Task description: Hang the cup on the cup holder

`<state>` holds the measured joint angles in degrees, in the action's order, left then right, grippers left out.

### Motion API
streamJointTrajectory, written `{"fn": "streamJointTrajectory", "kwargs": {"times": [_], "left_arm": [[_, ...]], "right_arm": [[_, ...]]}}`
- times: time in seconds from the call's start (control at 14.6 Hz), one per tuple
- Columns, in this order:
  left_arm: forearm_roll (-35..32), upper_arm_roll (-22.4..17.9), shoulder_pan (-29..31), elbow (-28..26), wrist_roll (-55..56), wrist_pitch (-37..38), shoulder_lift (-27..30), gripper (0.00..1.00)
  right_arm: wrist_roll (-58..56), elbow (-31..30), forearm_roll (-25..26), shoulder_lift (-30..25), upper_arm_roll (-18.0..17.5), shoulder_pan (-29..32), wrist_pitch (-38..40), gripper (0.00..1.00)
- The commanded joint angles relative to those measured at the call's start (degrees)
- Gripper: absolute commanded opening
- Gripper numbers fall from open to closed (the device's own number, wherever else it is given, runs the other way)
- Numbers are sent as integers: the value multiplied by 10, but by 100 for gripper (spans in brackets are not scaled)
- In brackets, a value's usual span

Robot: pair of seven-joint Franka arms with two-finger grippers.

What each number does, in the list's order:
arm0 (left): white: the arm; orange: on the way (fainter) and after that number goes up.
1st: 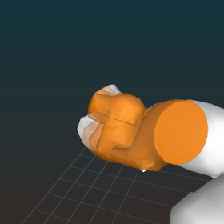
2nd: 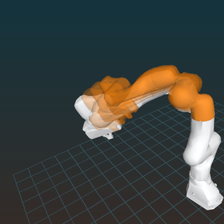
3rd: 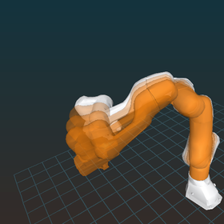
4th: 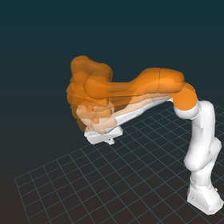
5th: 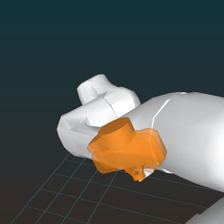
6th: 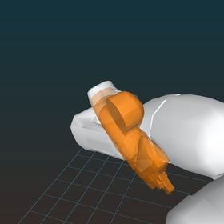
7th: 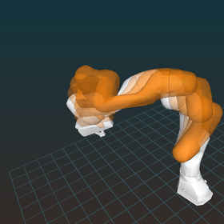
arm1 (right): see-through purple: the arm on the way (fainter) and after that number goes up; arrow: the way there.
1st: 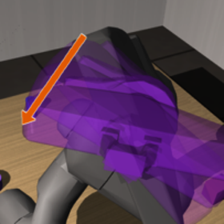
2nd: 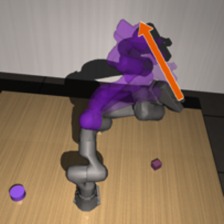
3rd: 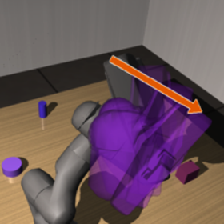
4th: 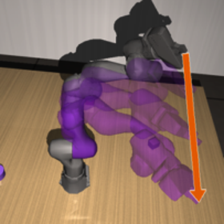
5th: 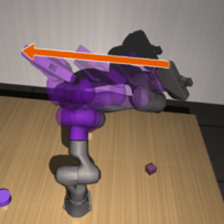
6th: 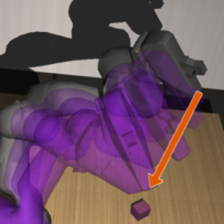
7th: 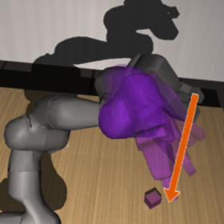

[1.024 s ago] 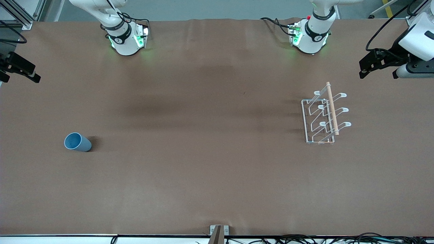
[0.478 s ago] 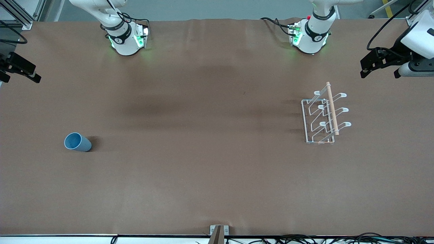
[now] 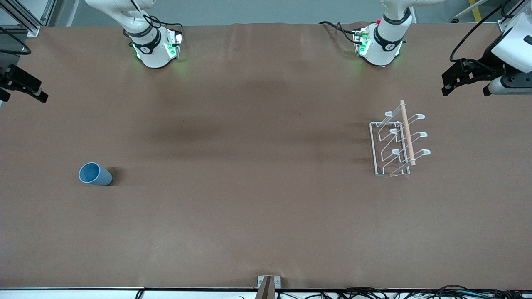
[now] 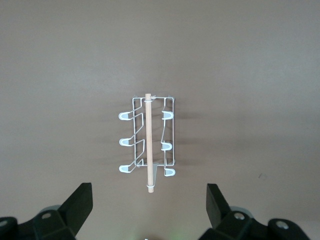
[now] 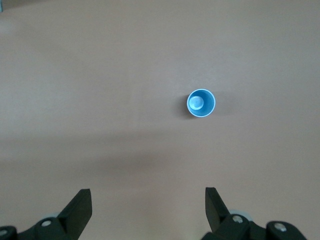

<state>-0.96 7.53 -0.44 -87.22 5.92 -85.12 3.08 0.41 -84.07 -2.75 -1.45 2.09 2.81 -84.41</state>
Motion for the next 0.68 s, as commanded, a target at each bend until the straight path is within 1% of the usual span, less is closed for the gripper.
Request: {"fn": "streamJointTrajectory", "kwargs": {"times": [0.0,0.34,0.41,0.55,0.61], "left_arm": [[-3,0,2,11,-6,8,-4,100],[-2,0,2,10,-8,7,-4,100],[-2,0,1,10,-8,8,-4,100],[-1,0,1,10,-8,8,-4,100],[-1,0,1,10,-8,8,-4,100]], "right_arm": [[-36,-7,-6,13,-5,39,-12,100],[-78,-8,-6,90,-4,111,-36,100],[-94,-15,-6,102,-4,119,-55,100],[-101,-56,-6,120,-4,127,-113,100],[-102,-86,-6,121,-4,127,-147,100]]}}
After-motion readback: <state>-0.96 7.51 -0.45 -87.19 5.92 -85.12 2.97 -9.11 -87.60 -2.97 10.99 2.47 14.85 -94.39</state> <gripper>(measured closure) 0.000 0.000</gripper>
